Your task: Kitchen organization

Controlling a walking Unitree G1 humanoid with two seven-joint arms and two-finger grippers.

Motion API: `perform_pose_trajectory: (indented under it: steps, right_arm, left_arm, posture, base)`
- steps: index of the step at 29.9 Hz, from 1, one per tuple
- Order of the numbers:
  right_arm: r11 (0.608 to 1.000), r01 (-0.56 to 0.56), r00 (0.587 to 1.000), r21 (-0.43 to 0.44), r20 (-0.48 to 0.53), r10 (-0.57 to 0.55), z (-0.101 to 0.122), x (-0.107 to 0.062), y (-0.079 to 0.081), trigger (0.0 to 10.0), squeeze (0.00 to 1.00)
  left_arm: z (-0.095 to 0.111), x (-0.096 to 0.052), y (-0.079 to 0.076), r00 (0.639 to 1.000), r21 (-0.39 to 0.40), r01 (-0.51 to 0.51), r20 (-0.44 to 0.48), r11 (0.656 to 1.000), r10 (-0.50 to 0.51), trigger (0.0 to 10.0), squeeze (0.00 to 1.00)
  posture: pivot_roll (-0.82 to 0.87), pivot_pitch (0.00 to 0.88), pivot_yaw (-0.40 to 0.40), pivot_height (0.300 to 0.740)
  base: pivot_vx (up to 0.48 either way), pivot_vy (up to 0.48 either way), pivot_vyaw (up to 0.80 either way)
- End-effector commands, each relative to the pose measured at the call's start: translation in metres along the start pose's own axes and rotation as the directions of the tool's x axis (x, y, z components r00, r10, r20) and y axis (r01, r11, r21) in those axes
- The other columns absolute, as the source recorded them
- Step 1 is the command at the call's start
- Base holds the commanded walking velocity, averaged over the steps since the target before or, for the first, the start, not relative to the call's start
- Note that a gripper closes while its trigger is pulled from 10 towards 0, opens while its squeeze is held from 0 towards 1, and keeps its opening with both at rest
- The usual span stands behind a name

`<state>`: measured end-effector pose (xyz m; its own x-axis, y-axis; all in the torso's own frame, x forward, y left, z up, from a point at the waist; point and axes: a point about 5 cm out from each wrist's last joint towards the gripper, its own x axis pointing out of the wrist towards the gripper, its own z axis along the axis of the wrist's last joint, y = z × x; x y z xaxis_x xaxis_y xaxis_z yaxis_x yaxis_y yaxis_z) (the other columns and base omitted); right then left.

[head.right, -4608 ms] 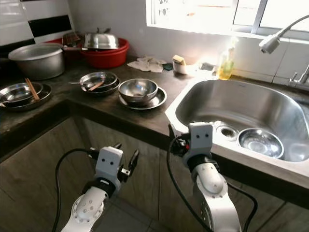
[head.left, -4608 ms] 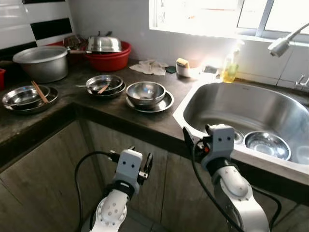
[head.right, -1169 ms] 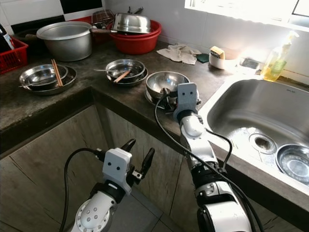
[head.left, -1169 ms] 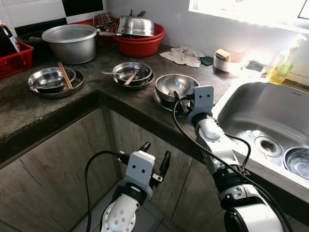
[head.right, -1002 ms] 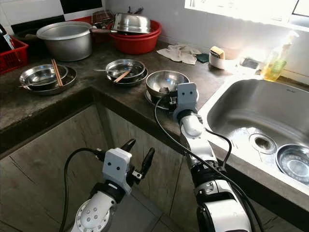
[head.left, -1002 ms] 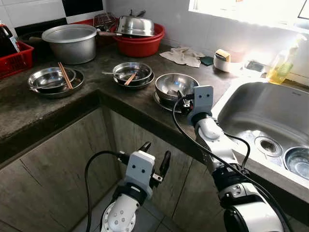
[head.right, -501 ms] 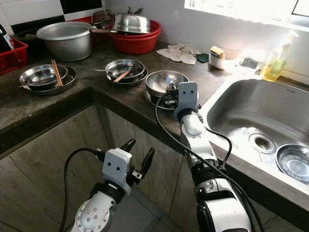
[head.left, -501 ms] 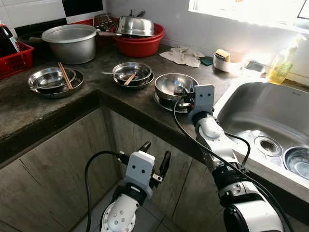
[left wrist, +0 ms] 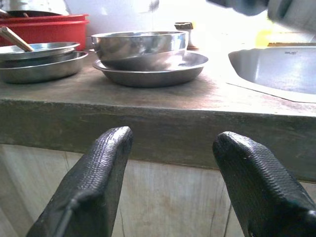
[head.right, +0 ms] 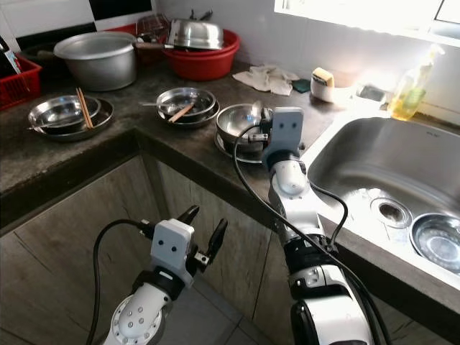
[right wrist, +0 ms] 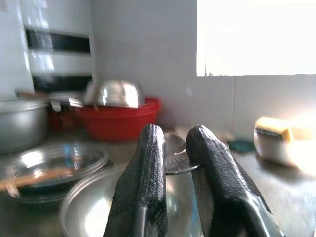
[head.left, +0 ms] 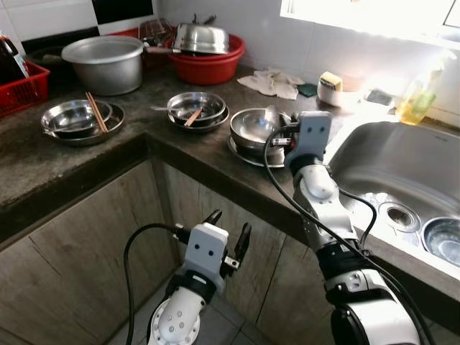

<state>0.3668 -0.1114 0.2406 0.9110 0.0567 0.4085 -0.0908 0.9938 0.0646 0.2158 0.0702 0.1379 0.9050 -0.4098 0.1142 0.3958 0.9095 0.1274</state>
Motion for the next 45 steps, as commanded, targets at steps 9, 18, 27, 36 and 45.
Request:
perform_pose_trajectory:
  steps: [9,18,27,36,45]
  right_arm:
    - [0.999,0.044,0.994,-0.022,0.101,-0.042,0.031,-0.045,-0.01,0.0,0.0]
    - [0.992,0.096,0.995,-0.088,0.032,-0.093,0.032,-0.079,-0.025,0.0,0.0]
    - [0.99,0.096,0.994,-0.105,-0.034,-0.1,0.026,-0.089,-0.026,0.0,0.0]
    - [0.994,0.031,0.993,-0.101,-0.11,-0.042,0.017,-0.088,-0.017,0.0,0.0]
    - [0.987,-0.111,0.966,-0.116,-0.248,0.079,0.001,-0.08,-0.007,10.0,0.0]
  left_arm:
    - [-0.005,0.007,0.006,0.999,-0.009,-0.033,-0.023,0.999,0.032,10.0,0.0]
    - [-0.006,0.013,0.012,0.999,0.024,-0.041,-0.02,0.999,0.042,10.0,0.0]
    - [-0.01,0.014,0.01,0.999,0.025,-0.028,-0.029,0.999,0.029,10.0,0.0]
    - [-0.013,0.014,0.015,0.997,0.009,-0.068,-0.047,0.998,0.068,10.0,0.0]
    - [-0.012,0.013,0.015,0.996,0.006,-0.071,-0.048,0.997,0.071,10.0,0.0]
  posture:
    - [0.21,0.014,-0.057,0.74]
    - [0.18,0.002,-0.043,0.74]
    - [0.17,0.0,-0.033,0.74]
    - [0.18,0.0,-0.046,0.74]
    - [0.18,0.008,-0.049,0.74]
  base:
    - [0.0,0.0,0.0]
    - [0.0,0.0,-0.44]
    - [0.243,-0.348,-0.8]
    - [0.105,-0.103,-0.8]
    - [0.0,0.0,0.0]
